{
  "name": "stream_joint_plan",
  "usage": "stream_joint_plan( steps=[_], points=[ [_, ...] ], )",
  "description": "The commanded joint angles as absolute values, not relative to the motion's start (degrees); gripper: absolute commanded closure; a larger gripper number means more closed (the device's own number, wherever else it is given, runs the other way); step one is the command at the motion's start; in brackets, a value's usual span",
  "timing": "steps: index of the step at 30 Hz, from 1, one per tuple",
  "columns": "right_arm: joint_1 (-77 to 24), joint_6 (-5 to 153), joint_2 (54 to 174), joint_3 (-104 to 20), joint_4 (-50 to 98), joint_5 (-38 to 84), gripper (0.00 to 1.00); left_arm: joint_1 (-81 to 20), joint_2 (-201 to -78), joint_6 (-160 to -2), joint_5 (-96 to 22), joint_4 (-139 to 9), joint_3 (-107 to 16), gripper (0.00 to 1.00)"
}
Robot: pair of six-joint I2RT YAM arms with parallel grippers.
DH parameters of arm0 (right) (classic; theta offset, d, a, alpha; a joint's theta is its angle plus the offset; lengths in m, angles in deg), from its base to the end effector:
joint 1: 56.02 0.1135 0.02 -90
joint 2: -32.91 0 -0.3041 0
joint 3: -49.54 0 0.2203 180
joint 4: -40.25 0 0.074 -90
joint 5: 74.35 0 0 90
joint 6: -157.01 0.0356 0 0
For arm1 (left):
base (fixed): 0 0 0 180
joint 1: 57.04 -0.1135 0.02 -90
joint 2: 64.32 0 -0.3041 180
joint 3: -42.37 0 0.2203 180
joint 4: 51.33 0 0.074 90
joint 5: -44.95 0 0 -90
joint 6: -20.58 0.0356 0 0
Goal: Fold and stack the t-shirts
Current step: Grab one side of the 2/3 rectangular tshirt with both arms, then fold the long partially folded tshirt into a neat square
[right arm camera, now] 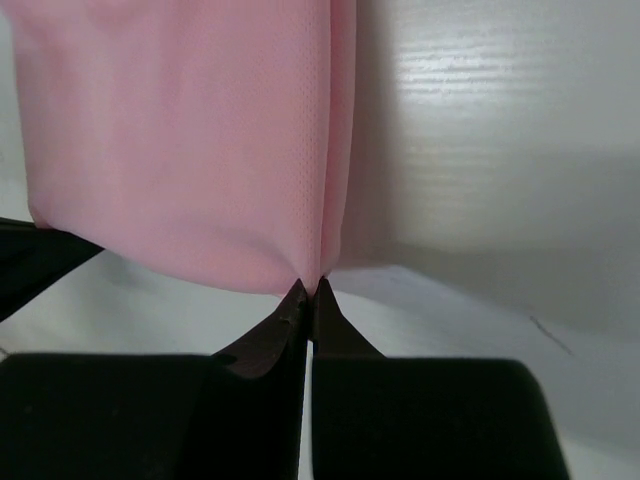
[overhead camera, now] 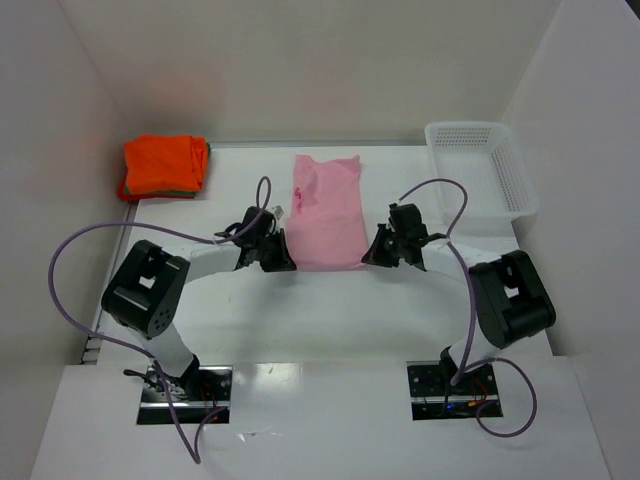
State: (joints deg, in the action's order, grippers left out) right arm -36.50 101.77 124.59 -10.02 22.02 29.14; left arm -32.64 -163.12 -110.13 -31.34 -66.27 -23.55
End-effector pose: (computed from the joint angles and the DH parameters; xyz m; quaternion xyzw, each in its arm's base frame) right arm 0.2657 0.1030 0.2167 0.0844 0.9313 0.2520 0.2493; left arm 0.2920 -0.1417 0.2140 -0.0889 0.9231 -0.2861 0.2412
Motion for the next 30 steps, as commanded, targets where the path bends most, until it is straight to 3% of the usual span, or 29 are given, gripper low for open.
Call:
stream_joint_plan(
  steps=[1, 7, 19, 24, 30],
  points=[
    [-35.99, 103.04, 117.39, -8.37, 18.91, 27.69, 1.00, -31.74, -157.06, -110.28, -34.77, -73.28, -21.79, 1.00],
    [-35.46, 106.11, 107.55, -4.42, 15.40, 27.86, 1.00, -28.66, -148.19, -112.13, -36.62, -79.51, -19.50, 1.00],
    [-22.36, 114.91, 91.46, -7.13, 4.76, 21.98, 1.00, -22.68, -126.03, -116.88, -40.04, -95.78, -24.76, 1.00],
    [-22.36, 114.21, 88.73, -12.76, 1.06, 16.89, 1.00, -22.68, -124.60, -116.36, -43.12, -98.60, -29.16, 1.00],
    [-25.09, 111.31, 93.55, -14.61, 4.04, 17.40, 1.00, -23.46, -129.86, -115.04, -43.12, -95.35, -31.18, 1.00]
  ],
)
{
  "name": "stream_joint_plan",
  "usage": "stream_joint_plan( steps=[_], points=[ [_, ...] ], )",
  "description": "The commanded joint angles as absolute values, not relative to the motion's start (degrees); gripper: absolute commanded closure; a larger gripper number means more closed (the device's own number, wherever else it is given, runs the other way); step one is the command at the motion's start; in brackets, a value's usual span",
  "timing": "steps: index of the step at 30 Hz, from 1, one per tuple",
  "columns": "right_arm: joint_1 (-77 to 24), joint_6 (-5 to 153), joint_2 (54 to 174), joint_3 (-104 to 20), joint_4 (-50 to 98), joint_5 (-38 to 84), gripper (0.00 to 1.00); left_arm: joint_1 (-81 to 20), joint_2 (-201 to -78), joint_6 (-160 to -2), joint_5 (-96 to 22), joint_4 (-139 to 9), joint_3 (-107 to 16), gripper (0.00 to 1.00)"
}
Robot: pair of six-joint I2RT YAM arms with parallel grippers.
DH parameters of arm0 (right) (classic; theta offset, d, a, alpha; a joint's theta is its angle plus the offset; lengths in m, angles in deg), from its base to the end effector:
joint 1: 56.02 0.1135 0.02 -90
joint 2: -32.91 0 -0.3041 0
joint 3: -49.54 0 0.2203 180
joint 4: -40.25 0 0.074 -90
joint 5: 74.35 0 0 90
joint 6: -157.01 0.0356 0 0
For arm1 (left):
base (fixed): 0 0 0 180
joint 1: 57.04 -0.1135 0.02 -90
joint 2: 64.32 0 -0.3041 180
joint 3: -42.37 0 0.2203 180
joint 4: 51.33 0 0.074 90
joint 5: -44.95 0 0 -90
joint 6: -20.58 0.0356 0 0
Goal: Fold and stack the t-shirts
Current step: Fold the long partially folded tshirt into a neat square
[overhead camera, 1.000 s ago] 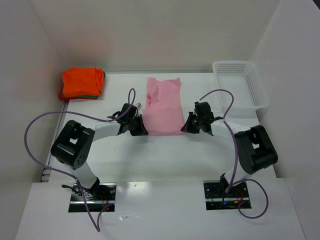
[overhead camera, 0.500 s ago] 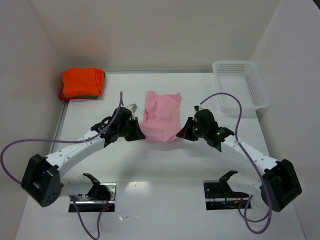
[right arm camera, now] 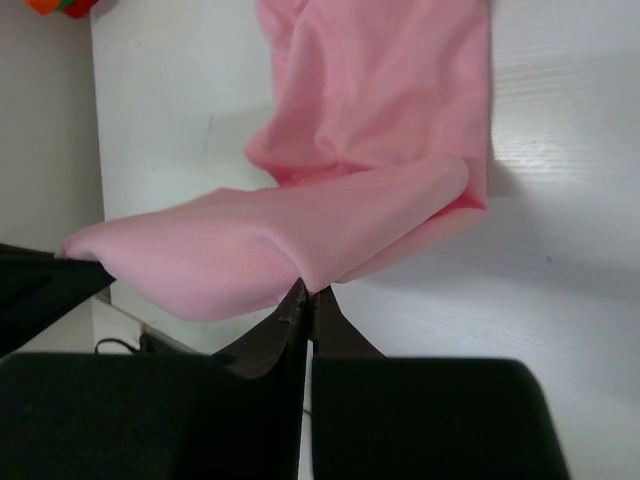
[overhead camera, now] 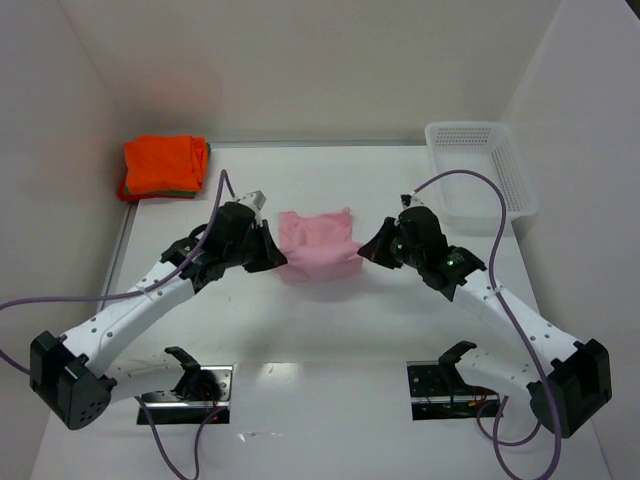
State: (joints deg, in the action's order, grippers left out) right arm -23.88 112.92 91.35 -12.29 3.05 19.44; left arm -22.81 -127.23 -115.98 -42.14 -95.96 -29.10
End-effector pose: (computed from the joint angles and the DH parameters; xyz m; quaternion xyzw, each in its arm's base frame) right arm 0.1442 0.0934 0.3247 0.0902 0.8772 0.3190 0.3473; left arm 0.1543 -0.1072 0.3525 -0.0842 0.8871 -0.3110 0.3306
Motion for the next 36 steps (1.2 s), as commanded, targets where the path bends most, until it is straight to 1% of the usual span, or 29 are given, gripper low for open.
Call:
stream_joint_plan(
  steps=[1, 10, 16, 21, 30, 33, 34, 35, 36],
  points=[
    [-26.83, 110.44, 94.25, -15.39, 4.66, 17.40, 1.00, -23.47, -130.84, -114.25, -43.12, -94.65, -31.88, 1.00],
    [-32.82, 105.25, 105.94, -22.51, 10.19, 21.00, 1.00, -30.58, -145.60, -110.81, -37.14, -89.90, -39.09, 1.00],
    [-36.07, 103.57, 116.66, -27.87, 13.80, 23.73, 0.99, -34.10, -153.69, -109.58, -33.98, -88.85, -43.75, 1.00],
    [-37.22, 102.35, 125.88, -31.83, 17.13, 25.48, 0.97, -36.57, -161.06, -108.97, -31.27, -85.95, -45.95, 1.00],
    [-38.45, 101.20, 136.35, -40.62, 20.31, 27.24, 0.96, -41.13, -169.42, -109.58, -29.50, -82.43, -48.93, 1.00],
    [-38.45, 101.20, 140.22, -43.87, 20.92, 27.25, 0.91, -42.36, -171.79, -109.58, -28.27, -81.90, -50.78, 1.00],
    [-38.45, 101.20, 141.27, -45.18, 20.92, 27.25, 0.87, -42.89, -172.33, -109.58, -28.27, -81.90, -51.74, 1.00],
    [-38.45, 101.20, 143.02, -45.72, 20.92, 27.25, 0.74, -42.89, -172.33, -109.58, -28.27, -81.90, -51.75, 0.99],
    [-38.45, 101.20, 143.82, -46.25, 20.92, 27.25, 0.72, -43.42, -173.64, -109.58, -28.27, -81.29, -52.45, 0.97]
  ],
)
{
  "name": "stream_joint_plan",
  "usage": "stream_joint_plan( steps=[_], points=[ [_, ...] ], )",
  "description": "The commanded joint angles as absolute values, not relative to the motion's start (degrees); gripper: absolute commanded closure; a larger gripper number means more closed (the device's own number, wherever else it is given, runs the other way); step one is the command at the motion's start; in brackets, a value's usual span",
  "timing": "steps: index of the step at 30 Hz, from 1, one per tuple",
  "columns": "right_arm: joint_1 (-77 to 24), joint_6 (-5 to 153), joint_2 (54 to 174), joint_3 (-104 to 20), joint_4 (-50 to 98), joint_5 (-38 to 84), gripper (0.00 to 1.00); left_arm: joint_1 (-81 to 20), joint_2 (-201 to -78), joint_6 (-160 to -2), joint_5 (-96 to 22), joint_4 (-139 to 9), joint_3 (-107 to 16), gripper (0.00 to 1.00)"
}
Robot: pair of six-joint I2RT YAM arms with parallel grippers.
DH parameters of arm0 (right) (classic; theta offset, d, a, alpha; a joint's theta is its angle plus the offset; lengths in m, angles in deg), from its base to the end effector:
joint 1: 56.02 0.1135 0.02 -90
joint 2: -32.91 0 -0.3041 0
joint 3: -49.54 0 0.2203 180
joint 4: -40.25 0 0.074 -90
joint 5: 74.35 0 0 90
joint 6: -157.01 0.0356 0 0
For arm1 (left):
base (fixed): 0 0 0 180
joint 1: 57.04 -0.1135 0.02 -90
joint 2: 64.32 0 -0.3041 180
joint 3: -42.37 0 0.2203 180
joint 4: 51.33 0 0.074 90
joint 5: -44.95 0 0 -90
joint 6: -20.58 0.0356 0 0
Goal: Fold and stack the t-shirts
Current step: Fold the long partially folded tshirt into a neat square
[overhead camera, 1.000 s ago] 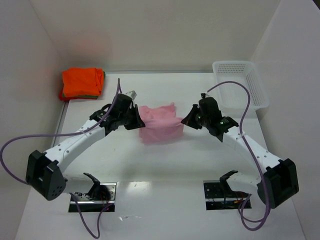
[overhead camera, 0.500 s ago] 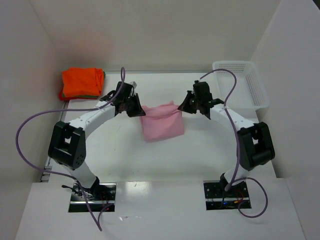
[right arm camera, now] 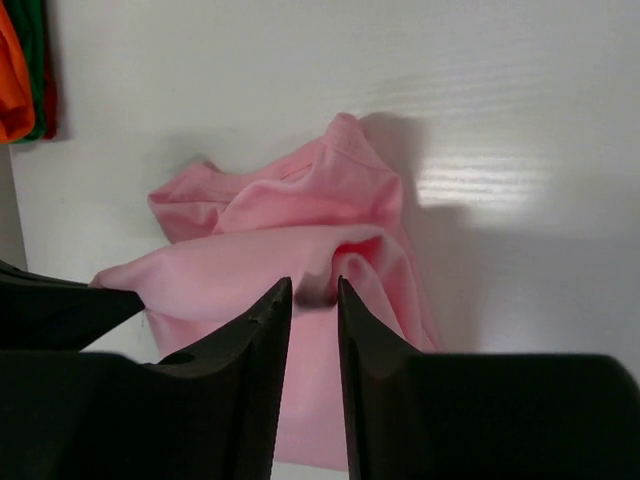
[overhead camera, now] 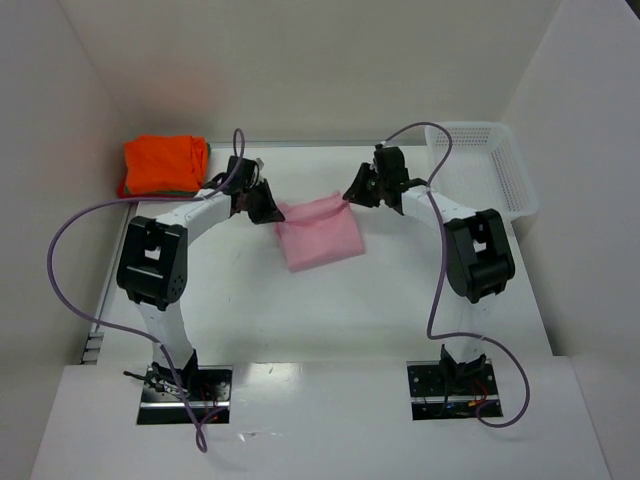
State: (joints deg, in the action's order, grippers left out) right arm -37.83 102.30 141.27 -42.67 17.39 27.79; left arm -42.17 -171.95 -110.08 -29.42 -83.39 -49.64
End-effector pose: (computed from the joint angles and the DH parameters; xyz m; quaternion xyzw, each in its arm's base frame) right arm 0.3890 0.1357 0.2724 0.0884 0.8944 0.2778 0.3393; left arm 0.3814 -0.1112 0.2639 -0.1583 0.9116 -0.2788 0.2574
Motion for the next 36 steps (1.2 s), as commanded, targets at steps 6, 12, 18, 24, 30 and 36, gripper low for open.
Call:
stream_joint_plan(
  steps=[6, 12, 18, 24, 30, 36],
  points=[
    [-38.45, 100.06, 146.56, -47.57, 23.03, 27.78, 0.39, -46.49, -174.79, -109.58, -27.74, -78.66, -52.45, 0.64],
    [-38.97, 96.99, 143.49, -49.24, 24.18, 25.67, 0.32, -47.73, -172.08, -105.28, -25.02, -76.45, -54.82, 0.22],
    [-38.97, 95.84, 139.79, -49.33, 26.37, 32.23, 0.96, -47.73, -166.45, -102.64, -19.85, -72.95, -54.04, 0.25],
    [-38.97, 98.82, 140.84, -45.47, 30.58, 42.62, 1.00, -42.99, -165.13, -105.88, -15.26, -66.98, -50.09, 0.98],
    [-38.97, 100.23, 145.84, -42.91, 32.18, 52.82, 1.00, -41.14, -169.06, -111.07, -15.26, -58.20, -43.77, 1.00],
    [-38.97, 98.39, 153.58, -46.77, 29.98, 52.82, 1.00, -41.14, -175.93, -112.40, -18.50, -55.36, -43.66, 1.00]
  ],
)
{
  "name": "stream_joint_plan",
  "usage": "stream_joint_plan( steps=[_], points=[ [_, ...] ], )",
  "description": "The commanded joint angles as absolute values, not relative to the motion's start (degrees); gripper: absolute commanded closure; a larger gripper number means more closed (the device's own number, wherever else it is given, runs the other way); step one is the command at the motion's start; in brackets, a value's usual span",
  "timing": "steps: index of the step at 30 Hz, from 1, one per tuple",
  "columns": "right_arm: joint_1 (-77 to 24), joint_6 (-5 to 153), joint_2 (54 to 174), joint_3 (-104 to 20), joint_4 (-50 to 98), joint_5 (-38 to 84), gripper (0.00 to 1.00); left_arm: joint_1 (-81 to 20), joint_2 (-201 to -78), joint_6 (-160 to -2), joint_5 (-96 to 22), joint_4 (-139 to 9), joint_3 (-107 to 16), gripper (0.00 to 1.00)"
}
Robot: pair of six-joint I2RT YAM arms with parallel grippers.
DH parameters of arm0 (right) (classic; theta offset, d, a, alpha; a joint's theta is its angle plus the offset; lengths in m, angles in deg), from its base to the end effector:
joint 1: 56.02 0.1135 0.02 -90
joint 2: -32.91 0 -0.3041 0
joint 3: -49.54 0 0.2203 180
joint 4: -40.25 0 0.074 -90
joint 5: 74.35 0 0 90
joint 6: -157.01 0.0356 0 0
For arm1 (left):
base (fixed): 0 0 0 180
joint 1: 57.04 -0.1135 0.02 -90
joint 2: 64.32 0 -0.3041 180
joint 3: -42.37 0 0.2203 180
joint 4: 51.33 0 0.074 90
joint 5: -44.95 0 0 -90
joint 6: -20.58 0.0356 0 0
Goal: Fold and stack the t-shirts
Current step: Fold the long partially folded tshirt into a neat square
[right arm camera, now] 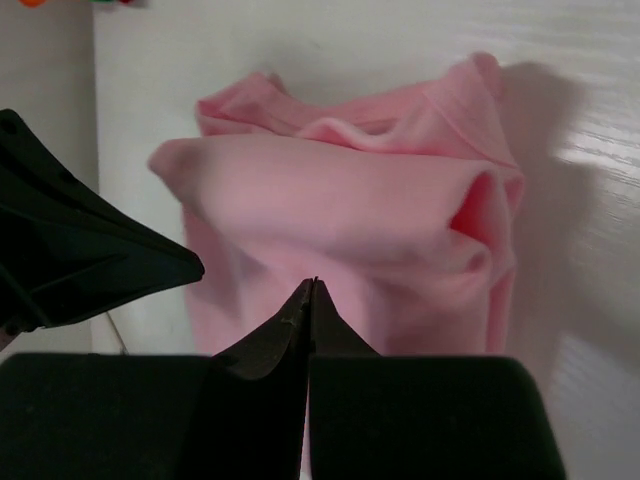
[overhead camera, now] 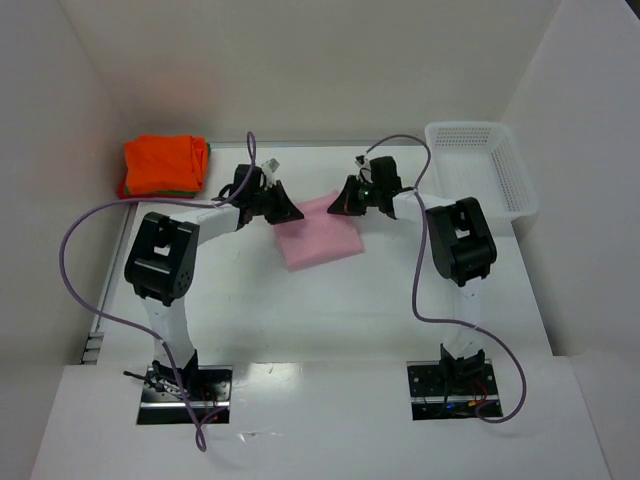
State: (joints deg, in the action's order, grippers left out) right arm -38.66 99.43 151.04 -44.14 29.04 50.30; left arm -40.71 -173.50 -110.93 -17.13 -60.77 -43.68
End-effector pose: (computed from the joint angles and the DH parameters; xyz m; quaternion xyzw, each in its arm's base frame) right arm 0.4214 0.1529 0.2303 -0.0235 0.8598 0.4238 0.2839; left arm 0.3901 -0.1317 0.2574 -0.0724 0.8559 -0.4107 0.3058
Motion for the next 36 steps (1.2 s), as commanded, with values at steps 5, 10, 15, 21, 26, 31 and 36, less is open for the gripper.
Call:
stream_joint_plan(
  steps=[5, 10, 15, 21, 26, 31, 36],
  points=[
    [-38.97, 97.16, 159.02, -51.69, 28.22, 50.90, 1.00, -41.66, -181.02, -112.92, -19.83, -55.36, -46.47, 1.00],
    [-39.50, 96.63, 161.93, -55.82, 27.69, 50.28, 1.00, -42.81, -182.79, -112.92, -19.13, -54.22, -47.61, 1.00],
    [-40.64, 96.63, 164.74, -59.17, 27.08, 50.28, 1.00, -44.04, -184.64, -112.92, -16.50, -53.07, -48.32, 1.00],
    [-41.26, 96.63, 168.79, -63.11, 27.17, 50.28, 1.00, -44.56, -186.92, -111.87, -15.96, -53.25, -50.78, 0.98],
    [-41.26, 96.01, 171.25, -66.11, 26.02, 50.80, 1.00, -45.71, -186.92, -111.35, -15.96, -52.73, -50.78, 0.95],
    [-41.79, 95.49, 172.92, -70.33, 26.02, 51.33, 0.99, -46.23, -187.45, -110.81, -14.82, -52.72, -51.40, 0.94],
    [-41.79, 94.96, 174.15, -72.44, 24.97, 51.86, 0.98, -46.23, -186.83, -109.76, -15.52, -53.24, -51.40, 0.91]
  ],
)
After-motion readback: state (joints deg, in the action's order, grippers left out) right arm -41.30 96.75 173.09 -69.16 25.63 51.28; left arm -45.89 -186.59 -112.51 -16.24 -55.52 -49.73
